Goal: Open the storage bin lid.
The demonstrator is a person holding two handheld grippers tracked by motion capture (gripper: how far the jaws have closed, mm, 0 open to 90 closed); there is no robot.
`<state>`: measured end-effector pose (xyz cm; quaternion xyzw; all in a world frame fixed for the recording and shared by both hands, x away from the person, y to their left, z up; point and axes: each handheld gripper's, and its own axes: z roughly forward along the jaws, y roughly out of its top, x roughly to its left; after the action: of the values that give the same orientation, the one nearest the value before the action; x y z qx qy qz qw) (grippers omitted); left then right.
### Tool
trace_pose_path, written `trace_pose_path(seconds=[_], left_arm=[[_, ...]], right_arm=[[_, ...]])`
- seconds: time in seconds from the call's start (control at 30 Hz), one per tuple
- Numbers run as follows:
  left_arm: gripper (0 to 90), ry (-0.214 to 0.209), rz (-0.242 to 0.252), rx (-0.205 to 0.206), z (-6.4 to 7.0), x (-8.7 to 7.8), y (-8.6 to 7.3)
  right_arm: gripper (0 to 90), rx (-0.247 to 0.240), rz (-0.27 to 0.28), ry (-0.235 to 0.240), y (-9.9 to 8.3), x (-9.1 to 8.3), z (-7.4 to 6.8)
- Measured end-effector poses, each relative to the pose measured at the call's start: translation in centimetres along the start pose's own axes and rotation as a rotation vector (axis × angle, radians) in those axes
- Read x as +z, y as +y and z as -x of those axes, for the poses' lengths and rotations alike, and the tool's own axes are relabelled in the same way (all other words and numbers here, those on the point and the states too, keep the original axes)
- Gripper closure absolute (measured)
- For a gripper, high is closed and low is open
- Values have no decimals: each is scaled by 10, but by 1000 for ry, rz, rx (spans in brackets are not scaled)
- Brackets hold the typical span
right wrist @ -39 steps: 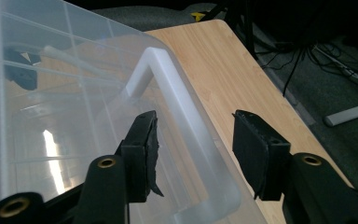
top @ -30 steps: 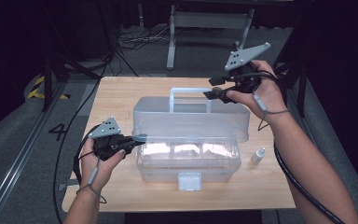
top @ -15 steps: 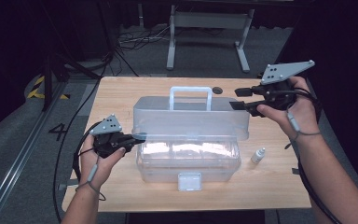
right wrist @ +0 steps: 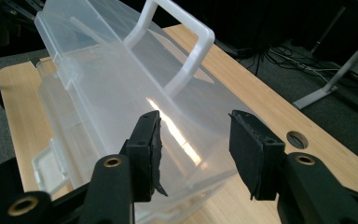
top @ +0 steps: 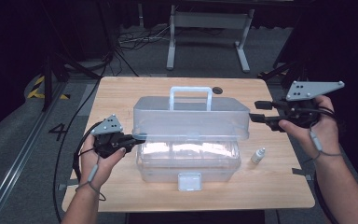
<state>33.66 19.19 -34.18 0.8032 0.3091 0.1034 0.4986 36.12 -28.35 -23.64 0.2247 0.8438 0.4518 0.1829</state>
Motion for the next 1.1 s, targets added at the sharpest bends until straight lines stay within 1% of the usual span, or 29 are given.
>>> trace_pose_path(seconds=[0.1, 0.13, 0.2, 0.23, 0.37, 0.47, 0.53, 0.6, 0.73, 0.83, 0.93, 1.0, 1.03, 1.1], left_arm=[[899, 0, 2, -5, 0, 0, -2], [899, 2, 1, -4, 0, 0, -2], [899, 2, 3, -4, 0, 0, -2], [899, 2, 3, -4, 0, 0, -2], [899, 11, 6, -8, 1, 0, -2], [899, 15, 6, -9, 2, 0, -2], [899, 16, 5, -13, 2, 0, -2], [900, 15, 3, -13, 2, 0, -2], [900, 16, 3, -13, 2, 0, -2], [900, 17, 5, -13, 2, 0, -2], [900, 18, 8, -13, 2, 0, -2], [900, 18, 8, -15, 2, 0, -2], [900, 19, 10, -15, 2, 0, -2], [900, 20, 13, -17, 2, 0, -2]], right_arm=[[543, 19, 7, -7, -14, -7, -3], [543, 25, 1, -11, -21, -10, -6], [543, 35, 7, -17, -33, -14, -9], [543, 35, 7, -17, -33, -14, -9], [544, 54, 21, -20, -50, -18, -14], [545, 66, 17, -24, -61, -17, -18], [567, 86, 26, -17, -69, -14, -23], [594, 108, 37, 4, -77, -10, -26], [692, 150, 65, 32, -89, 0, -29], [763, 163, 78, 43, -95, 6, -31], [841, 158, 61, 47, -98, 14, -31], [890, 161, 75, 47, -99, 19, -32], [890, 161, 75, 47, -99, 19, -32], [900, 155, 92, 45, -100, 27, -34]])
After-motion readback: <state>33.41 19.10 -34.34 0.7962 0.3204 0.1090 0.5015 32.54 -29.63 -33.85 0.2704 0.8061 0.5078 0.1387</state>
